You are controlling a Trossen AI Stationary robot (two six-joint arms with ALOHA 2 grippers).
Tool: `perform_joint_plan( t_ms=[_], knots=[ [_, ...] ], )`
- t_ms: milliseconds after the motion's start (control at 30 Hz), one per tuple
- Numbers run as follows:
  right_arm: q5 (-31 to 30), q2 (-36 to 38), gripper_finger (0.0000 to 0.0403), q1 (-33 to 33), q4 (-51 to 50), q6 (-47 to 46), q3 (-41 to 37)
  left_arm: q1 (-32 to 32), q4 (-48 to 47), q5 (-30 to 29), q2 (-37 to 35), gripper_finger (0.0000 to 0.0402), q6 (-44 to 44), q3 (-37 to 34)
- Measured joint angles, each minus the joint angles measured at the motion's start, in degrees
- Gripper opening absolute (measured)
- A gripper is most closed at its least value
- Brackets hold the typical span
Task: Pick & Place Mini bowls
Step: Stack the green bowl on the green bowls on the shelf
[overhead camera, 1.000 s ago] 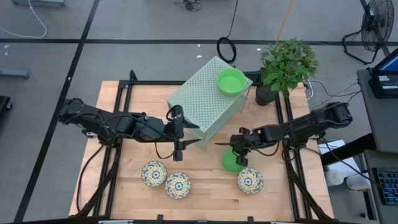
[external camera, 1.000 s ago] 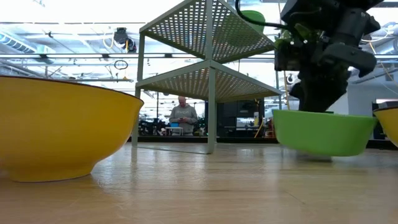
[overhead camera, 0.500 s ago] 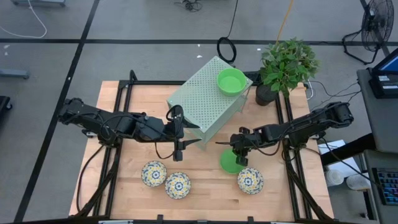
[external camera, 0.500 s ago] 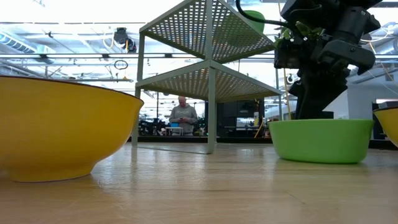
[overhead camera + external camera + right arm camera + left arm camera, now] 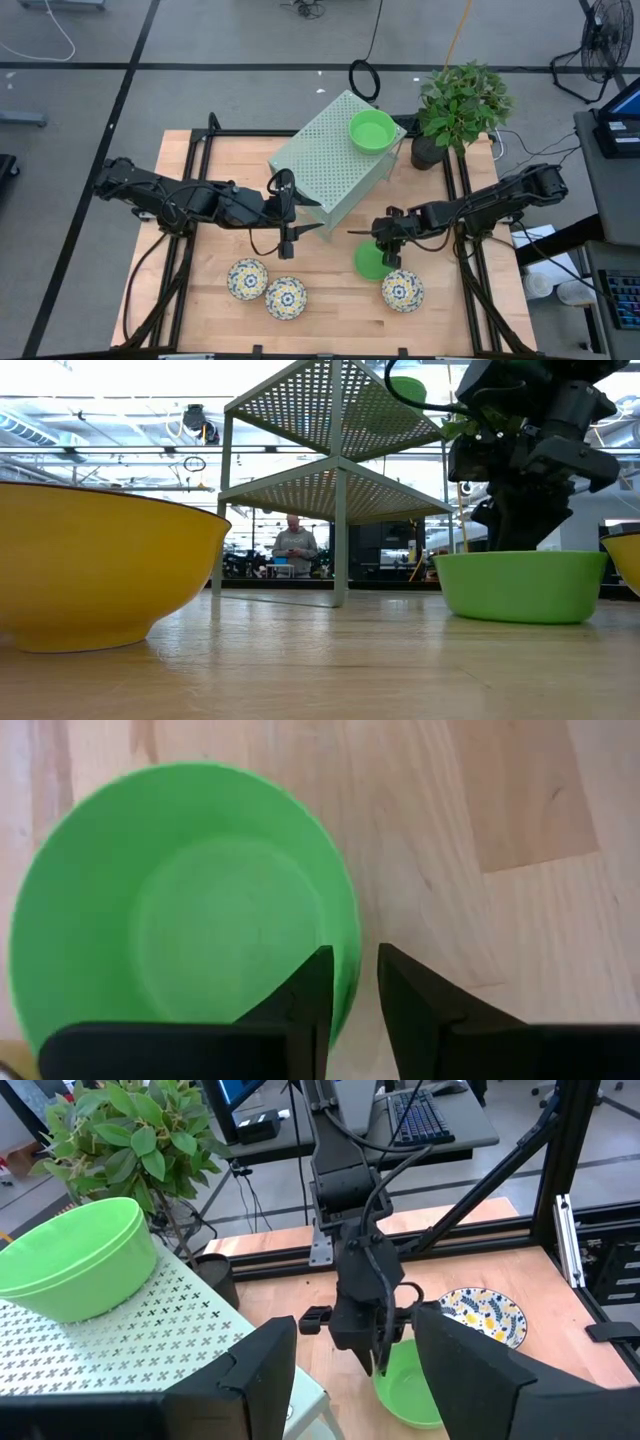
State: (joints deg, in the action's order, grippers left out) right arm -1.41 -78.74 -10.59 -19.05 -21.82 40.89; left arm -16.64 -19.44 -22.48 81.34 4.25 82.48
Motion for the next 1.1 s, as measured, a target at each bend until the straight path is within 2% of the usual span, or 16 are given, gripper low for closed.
perform_joint_plan(
  t_ms=[200,400,767,1000,1100],
  knots=[
    [-0.05,0.02,0.0064,-0.02,1.18,0.2,-0.16,-0.01,0.02,0.0,0.0,0.0209,0.01,0.0],
    [-0.05,0.02,0.0007,0.0,0.47,2.19,-0.16,-0.01,0.0,0.0,0.0,0.0209,0.0,0.0],
    [0.03,1.03,0.0001,0.04,1.16,4.42,-0.12,-0.01,0.0,0.0,0.0,0.0209,0.01,0.0],
    [0.23,6.7,0.0001,0.04,0.72,5.44,1.87,0.01,0.0,0.0,0.0,0.0209,0.01,0.0],
    [3.01,10.07,0.0,0.04,0.4,5.44,2.65,0.01,0.02,0.0,0.0,0.0209,0.02,0.0]
  ],
)
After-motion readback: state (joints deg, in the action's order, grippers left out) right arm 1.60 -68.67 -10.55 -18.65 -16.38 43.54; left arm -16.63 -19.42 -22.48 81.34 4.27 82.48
